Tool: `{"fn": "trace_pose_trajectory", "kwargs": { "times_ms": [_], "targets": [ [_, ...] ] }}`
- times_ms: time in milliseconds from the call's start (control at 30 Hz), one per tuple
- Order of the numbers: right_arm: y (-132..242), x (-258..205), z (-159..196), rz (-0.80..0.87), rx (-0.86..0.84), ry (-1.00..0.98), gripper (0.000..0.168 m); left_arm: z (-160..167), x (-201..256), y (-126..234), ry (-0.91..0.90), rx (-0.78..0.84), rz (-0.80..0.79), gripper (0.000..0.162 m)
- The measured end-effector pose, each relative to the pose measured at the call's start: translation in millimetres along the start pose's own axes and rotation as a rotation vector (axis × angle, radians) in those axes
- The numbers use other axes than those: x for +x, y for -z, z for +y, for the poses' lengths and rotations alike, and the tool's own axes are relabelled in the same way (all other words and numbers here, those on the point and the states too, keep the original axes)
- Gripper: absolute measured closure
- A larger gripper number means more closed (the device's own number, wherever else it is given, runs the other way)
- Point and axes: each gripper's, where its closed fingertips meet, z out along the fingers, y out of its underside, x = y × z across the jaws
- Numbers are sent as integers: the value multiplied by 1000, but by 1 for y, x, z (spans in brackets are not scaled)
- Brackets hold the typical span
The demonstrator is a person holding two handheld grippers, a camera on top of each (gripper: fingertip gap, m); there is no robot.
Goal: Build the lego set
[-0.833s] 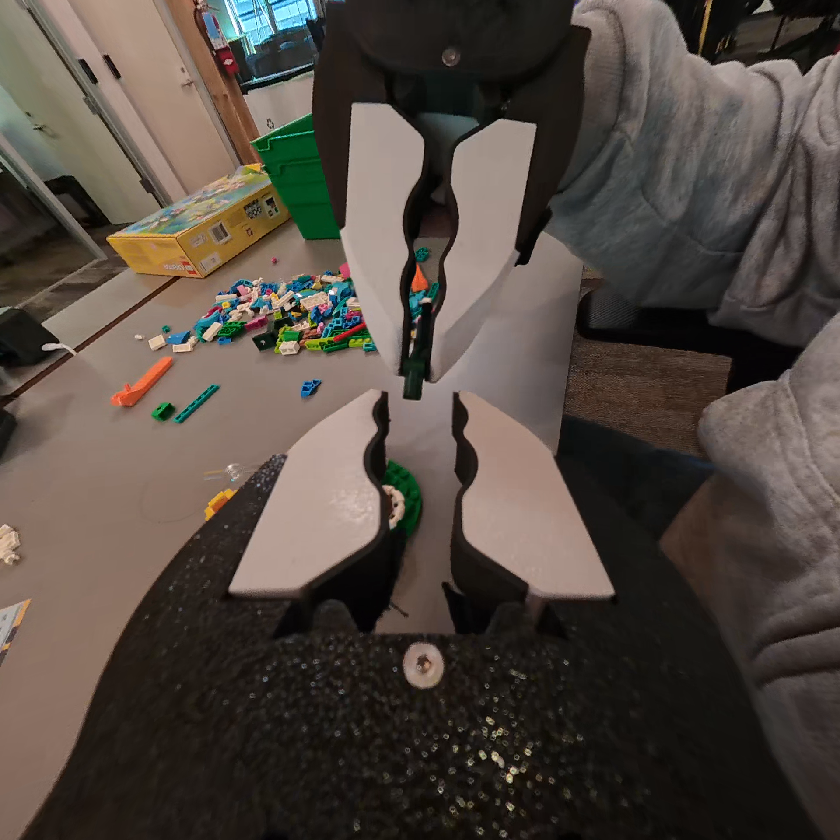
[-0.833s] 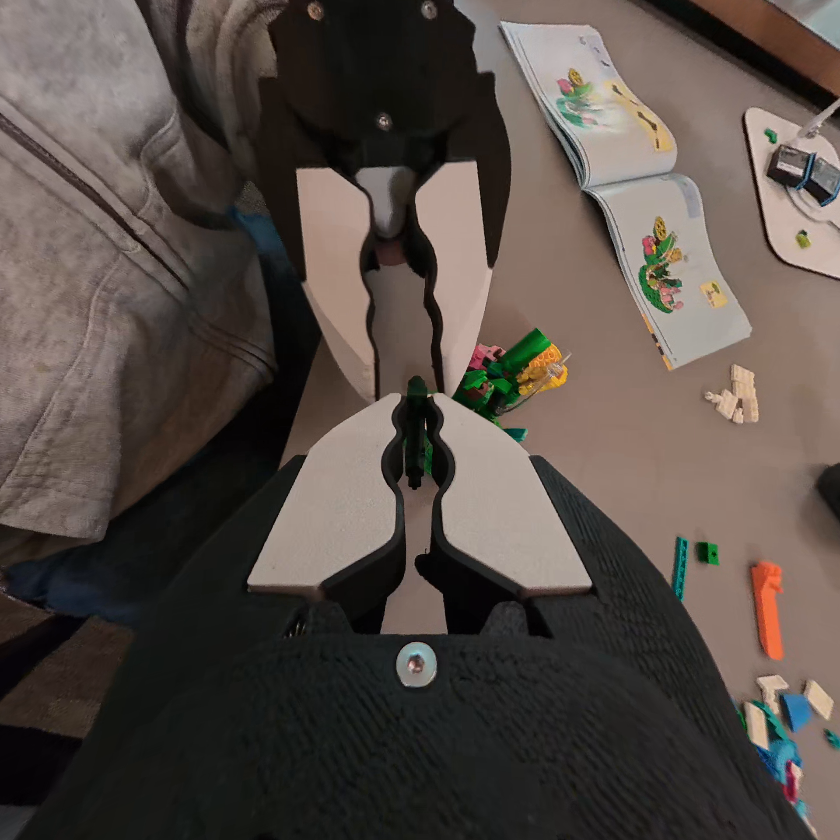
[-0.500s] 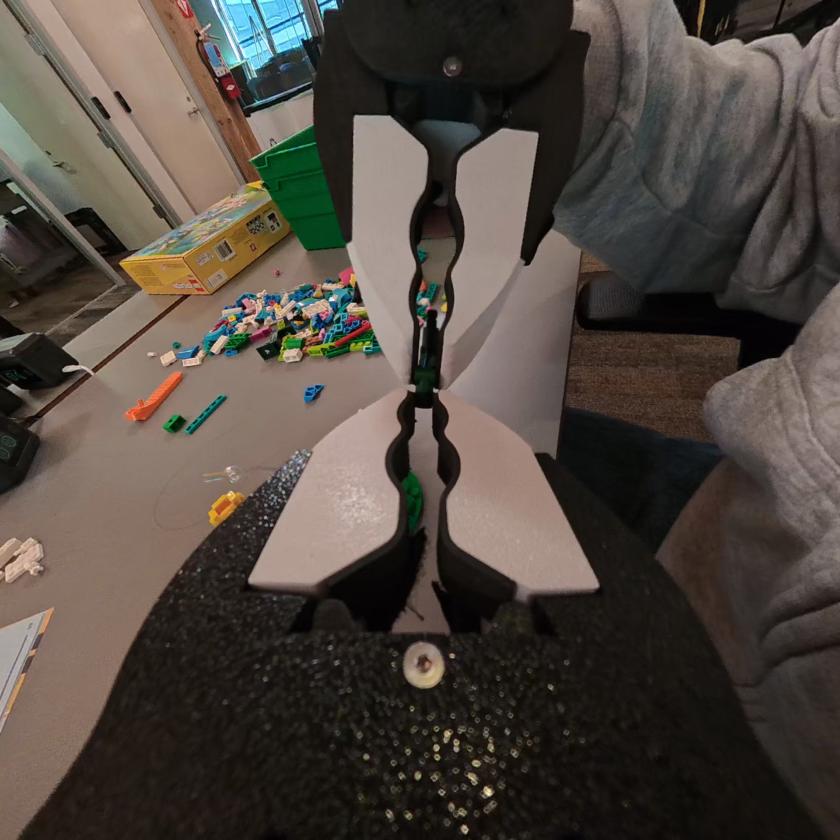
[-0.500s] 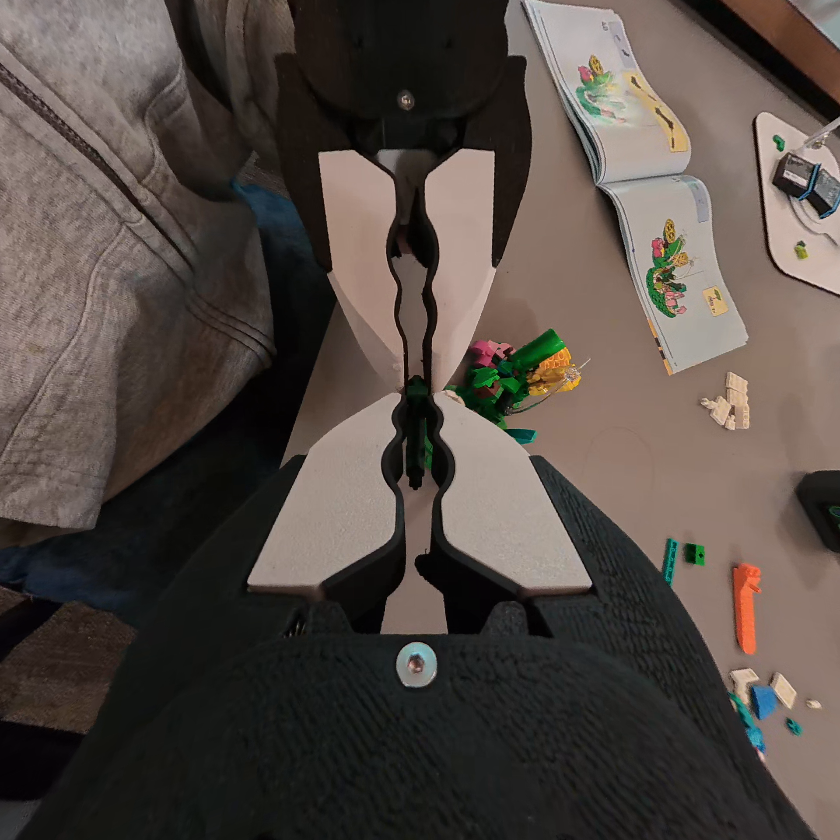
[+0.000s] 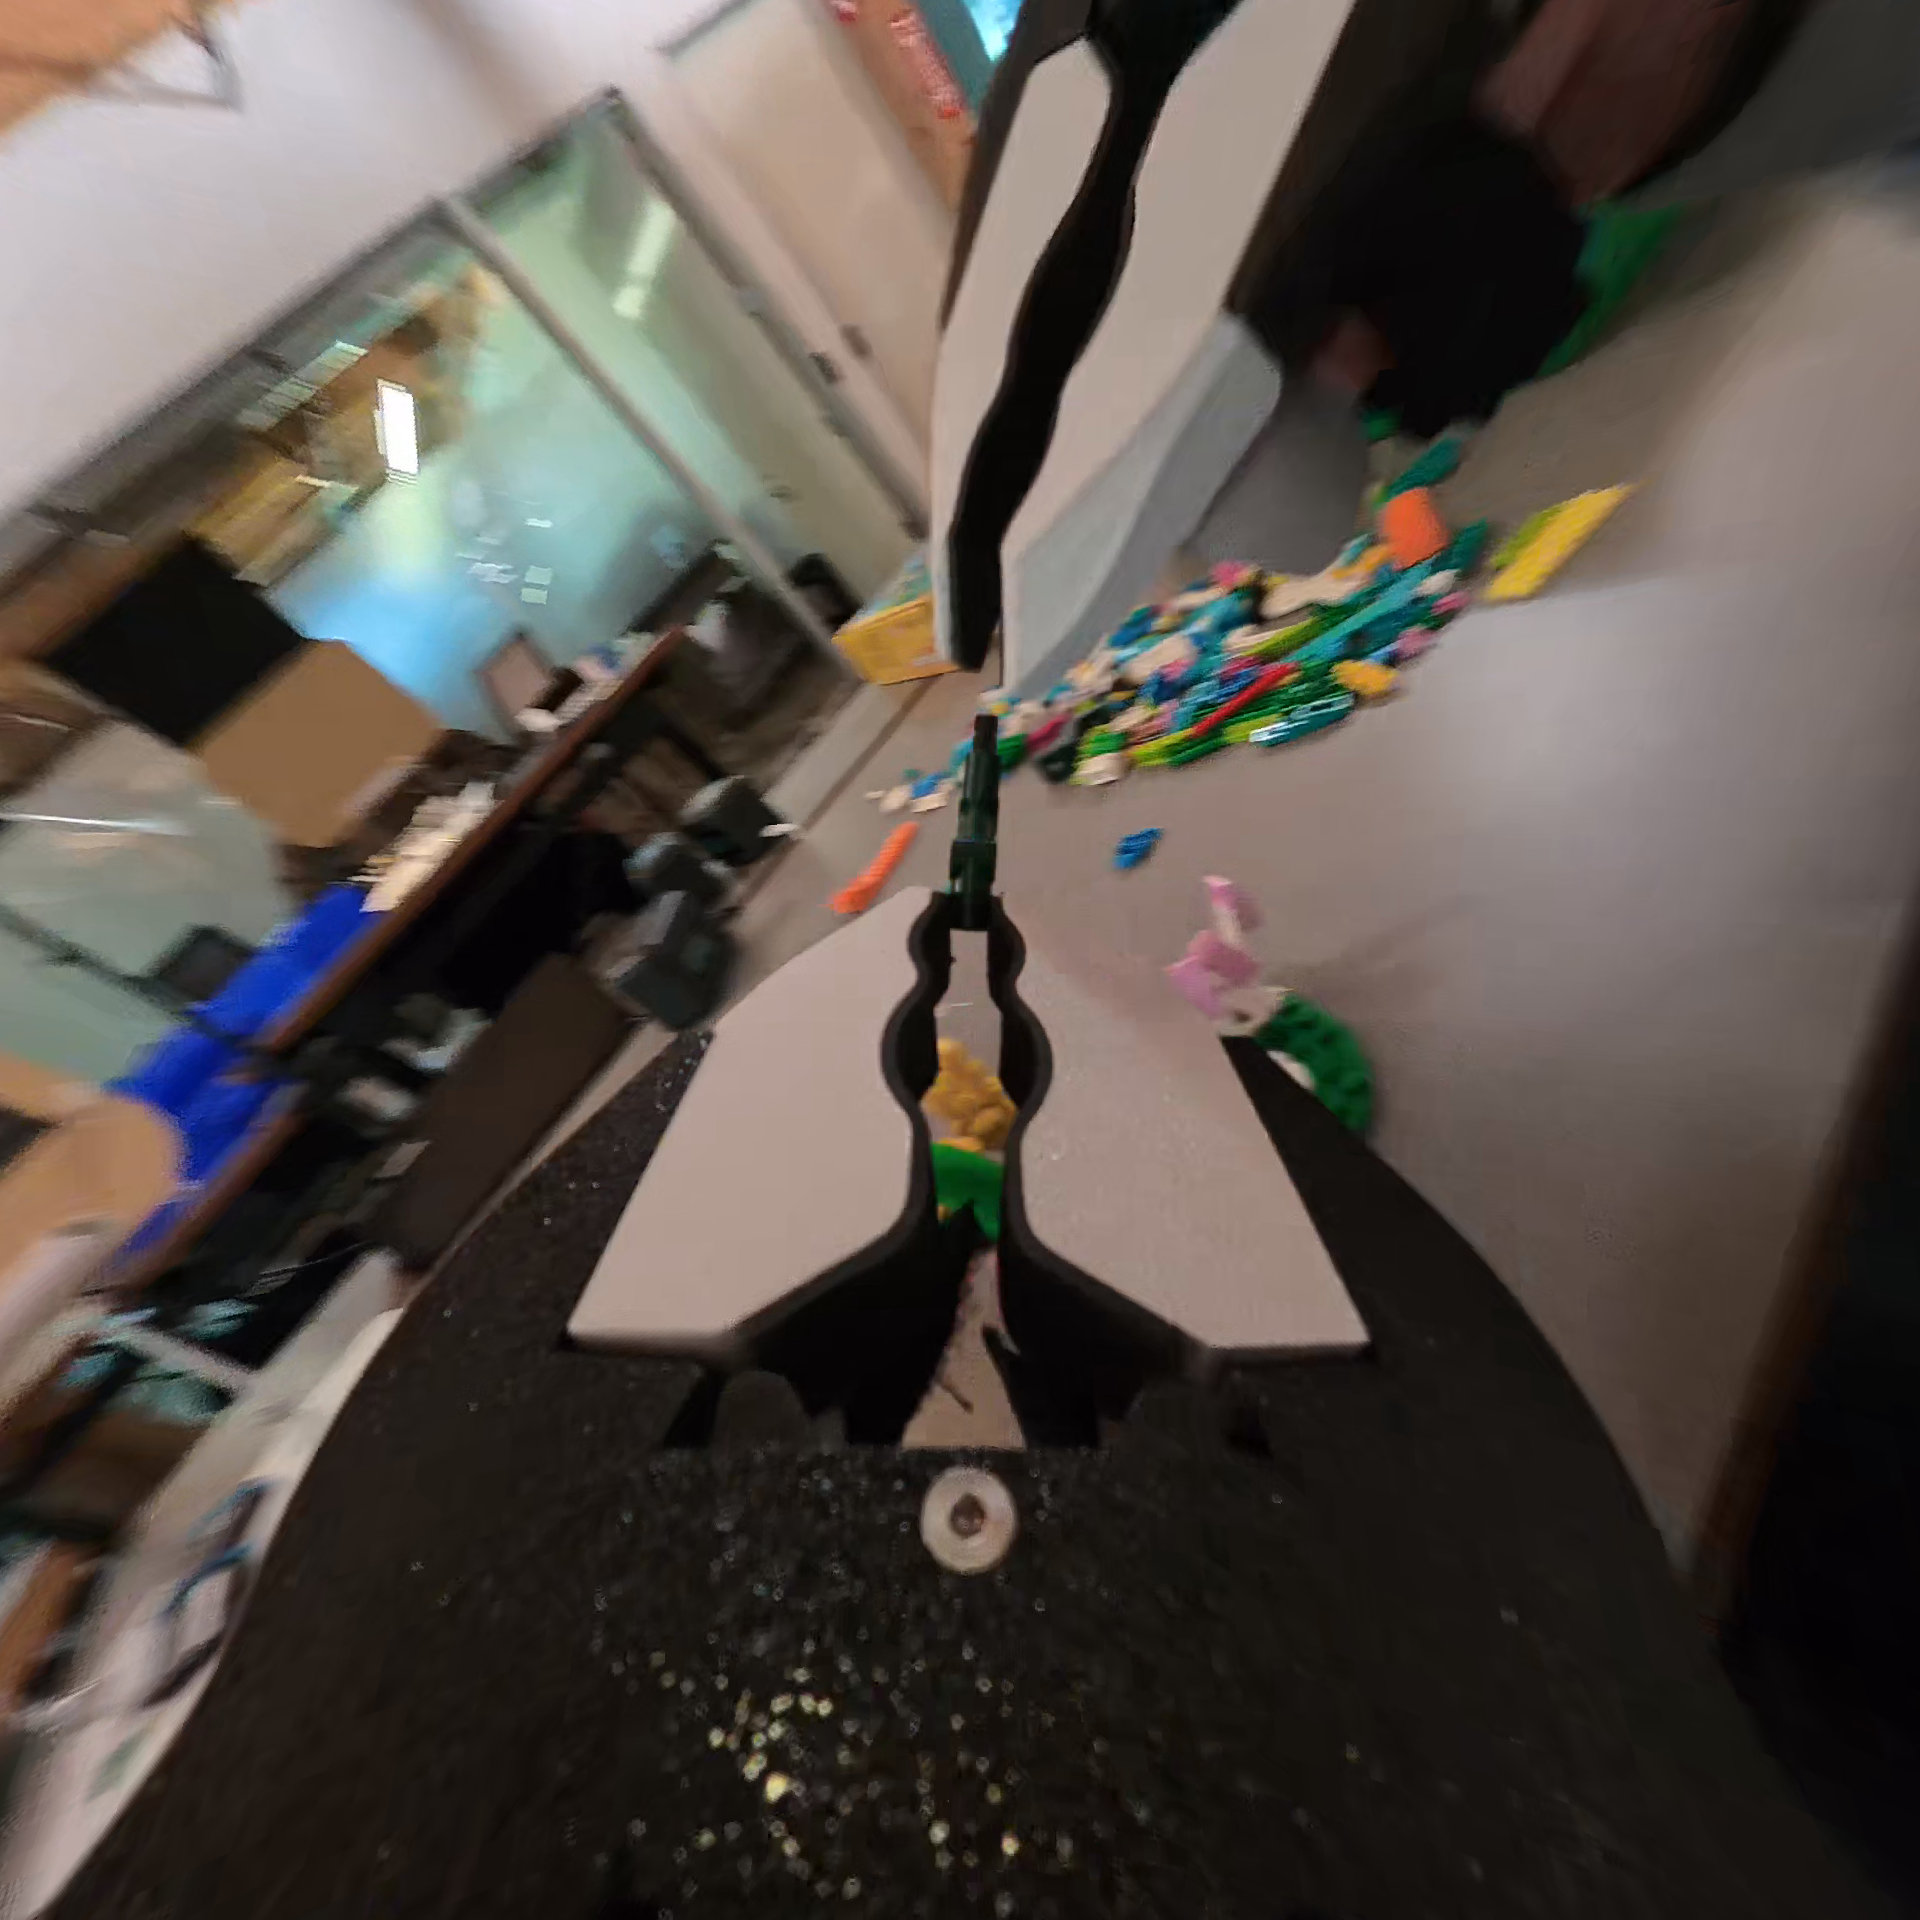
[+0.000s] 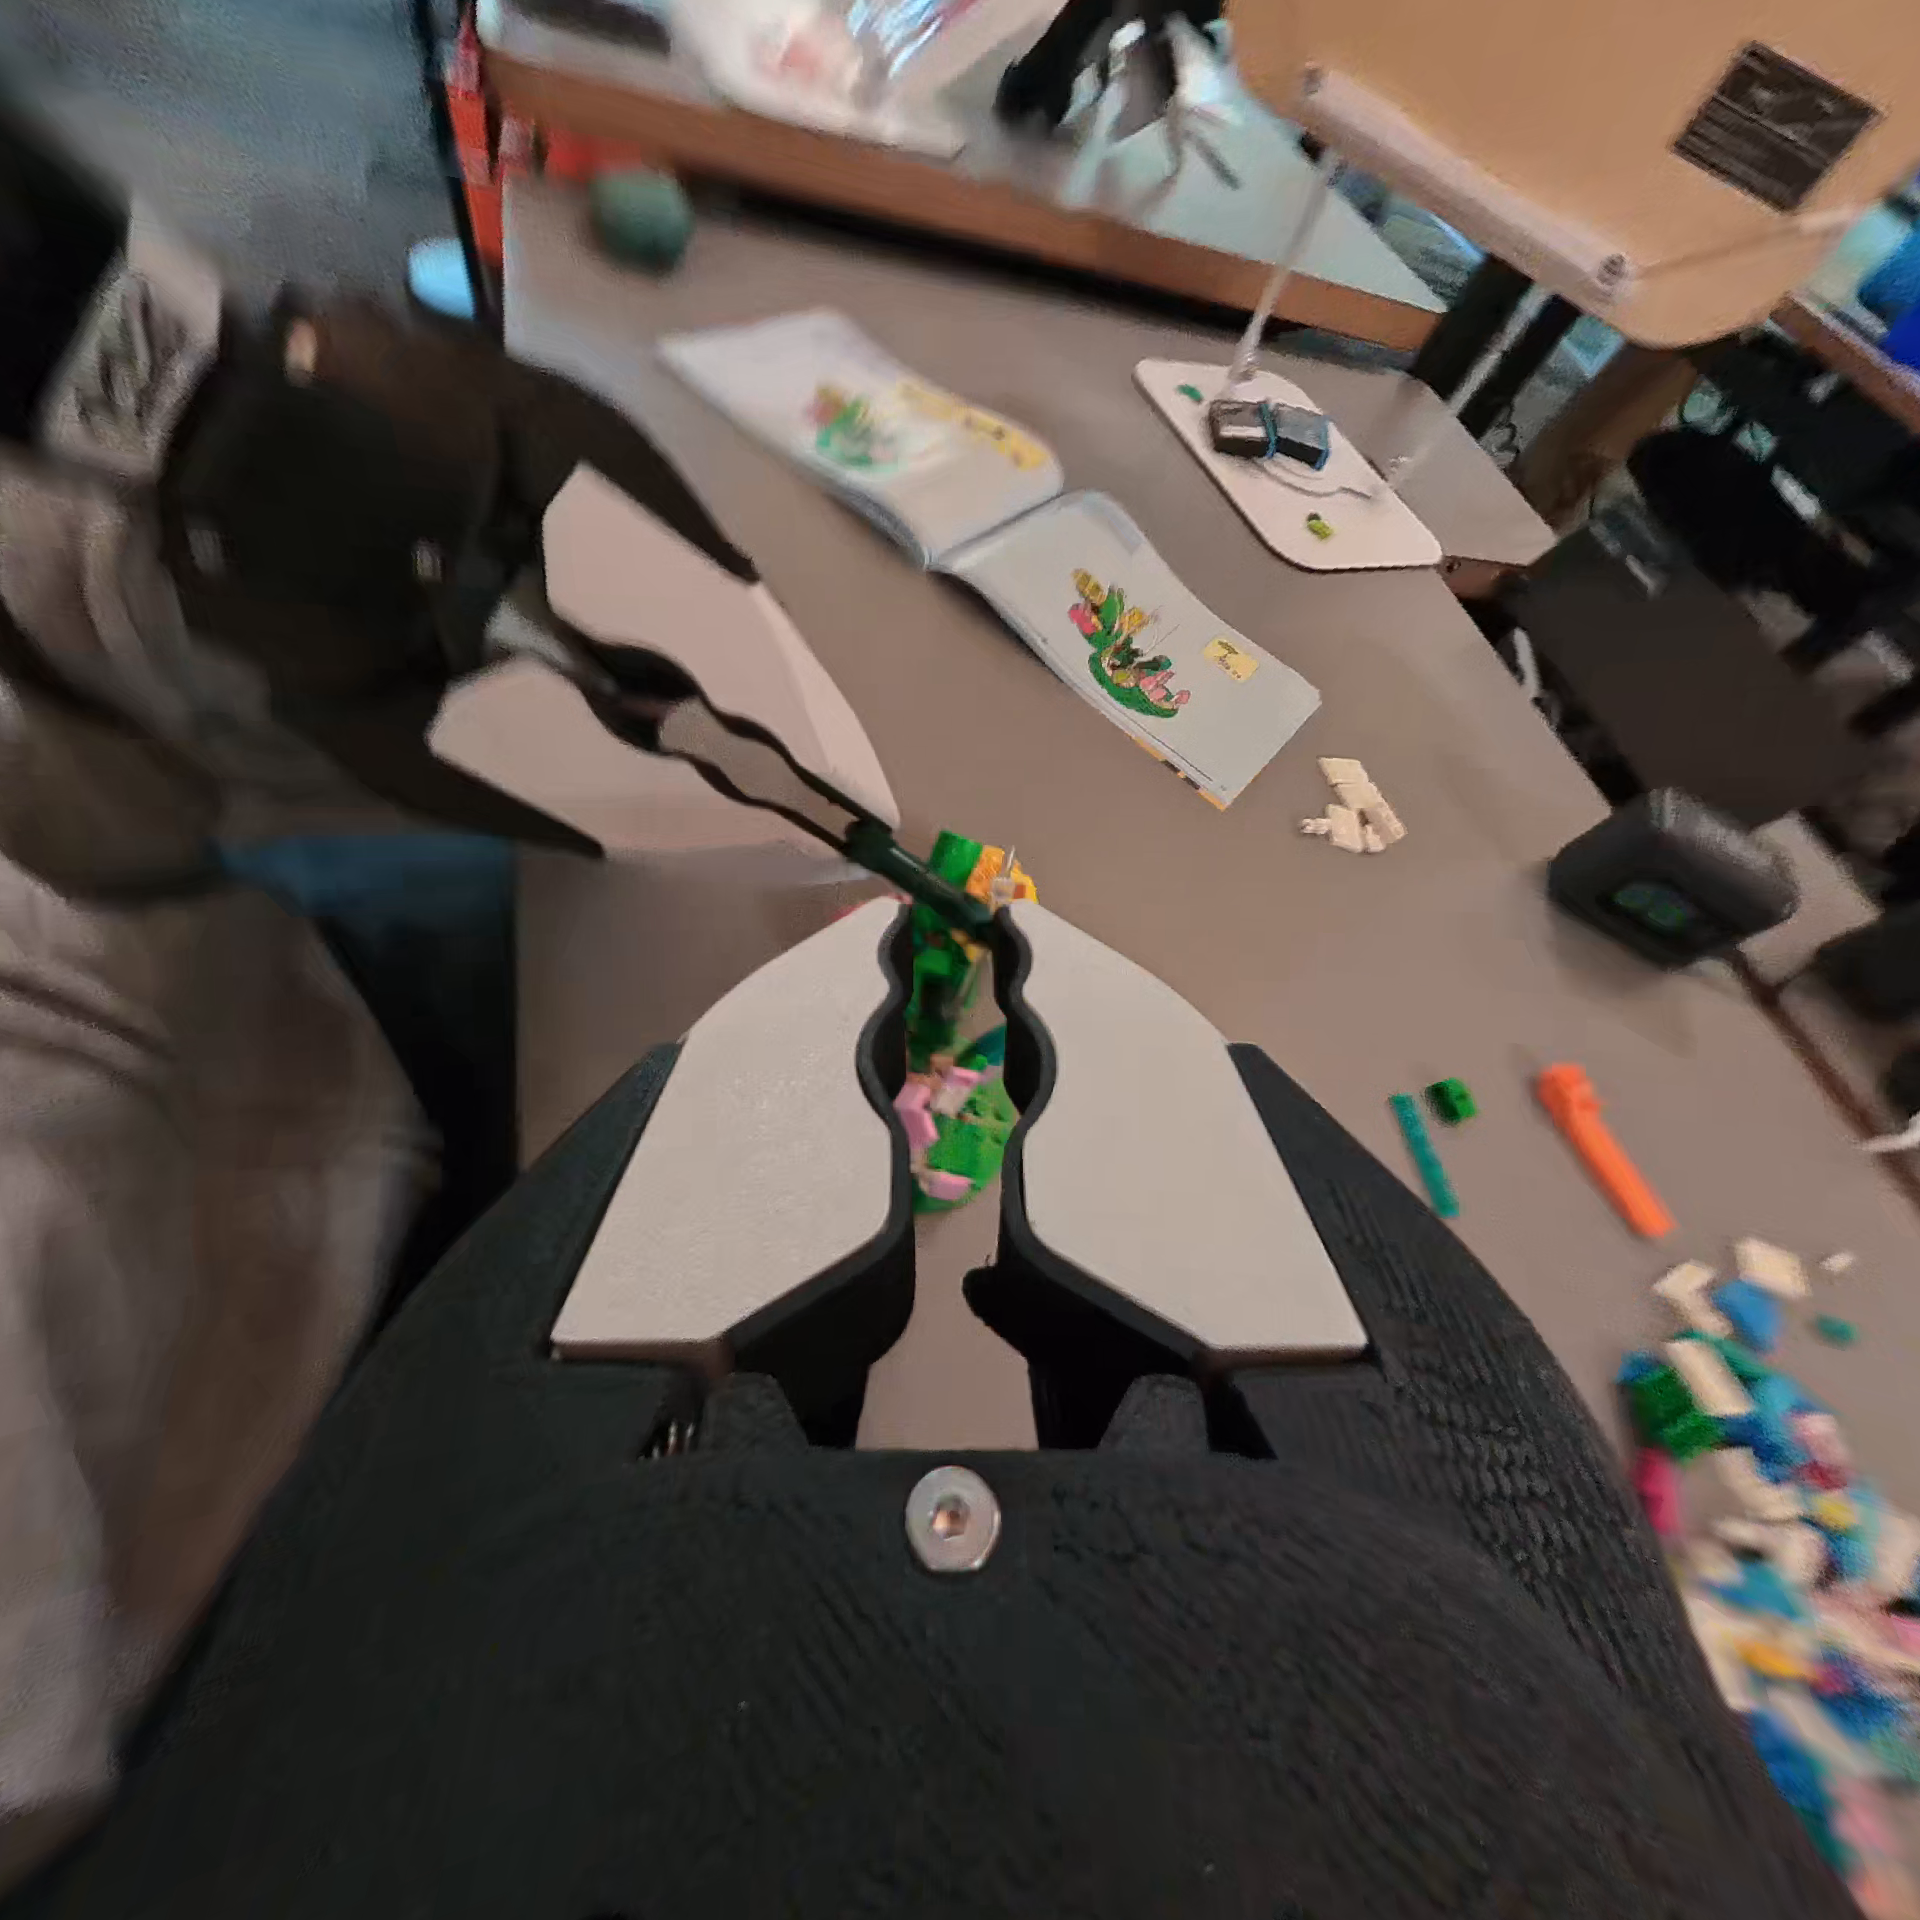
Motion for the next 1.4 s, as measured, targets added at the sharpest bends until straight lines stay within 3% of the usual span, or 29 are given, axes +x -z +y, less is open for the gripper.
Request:
{"fn": "trace_pose_trajectory", "kwargs": {
  "times_ms": [33,133,267,367,700,867,1033,1233,1333,1400],
  "targets": [
    [1,1,-3,12,27,-93,155,1,-6,0,-58,-9,-60,156],
    [0,-1,-2,4,67,-414,151,3,-20,2,-244,-24,-212,156],
    [-19,-17,2,-212,169,-919,143,0,-21,2,-431,-13,-301,156],
    [-28,-15,3,-294,282,-1171,146,0,-19,1,-506,-8,-328,156],
    [-35,-13,-2,-355,396,-1321,147,3,-11,-3,-655,-25,-352,156],
    [-36,-11,1,-320,388,-1310,160,3,-9,-4,-682,-26,-362,156],
    [-36,-6,9,-243,344,-1232,162,12,-5,-8,-471,-39,-241,153],
    [-19,18,35,-18,237,-1024,162,47,-7,-1,45,-158,31,112],
    [-11,20,41,22,197,-969,162,68,5,-5,322,-267,229,79],
    [-7,18,45,27,172,-943,162,79,12,-9,428,-319,321,68]
  ]
}}
